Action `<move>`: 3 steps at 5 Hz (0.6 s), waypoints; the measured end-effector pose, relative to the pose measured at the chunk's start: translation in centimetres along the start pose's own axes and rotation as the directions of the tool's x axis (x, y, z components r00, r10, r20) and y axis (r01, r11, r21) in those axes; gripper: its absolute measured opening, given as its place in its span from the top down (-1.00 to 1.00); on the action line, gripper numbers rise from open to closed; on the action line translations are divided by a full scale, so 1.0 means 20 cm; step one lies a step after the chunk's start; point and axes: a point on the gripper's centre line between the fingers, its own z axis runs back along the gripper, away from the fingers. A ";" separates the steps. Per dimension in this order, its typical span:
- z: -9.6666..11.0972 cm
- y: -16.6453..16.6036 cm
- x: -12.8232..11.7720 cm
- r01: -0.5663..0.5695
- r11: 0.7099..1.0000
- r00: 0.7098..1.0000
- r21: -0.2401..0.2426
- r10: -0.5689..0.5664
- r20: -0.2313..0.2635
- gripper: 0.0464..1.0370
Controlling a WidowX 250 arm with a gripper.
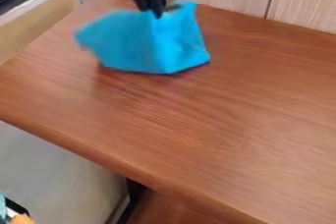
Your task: Move the cloth from the top edge of the table to the bottom edge of the table.
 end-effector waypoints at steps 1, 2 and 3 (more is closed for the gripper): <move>-0.02 0.01 -0.11 0.044 0.999 0.999 0.024 -0.043 -0.023 0.98; -0.10 0.03 -0.22 0.098 0.994 0.993 0.042 -0.095 -0.077 0.98; -0.17 0.04 -0.32 0.180 0.984 0.978 0.015 -0.177 -0.114 0.98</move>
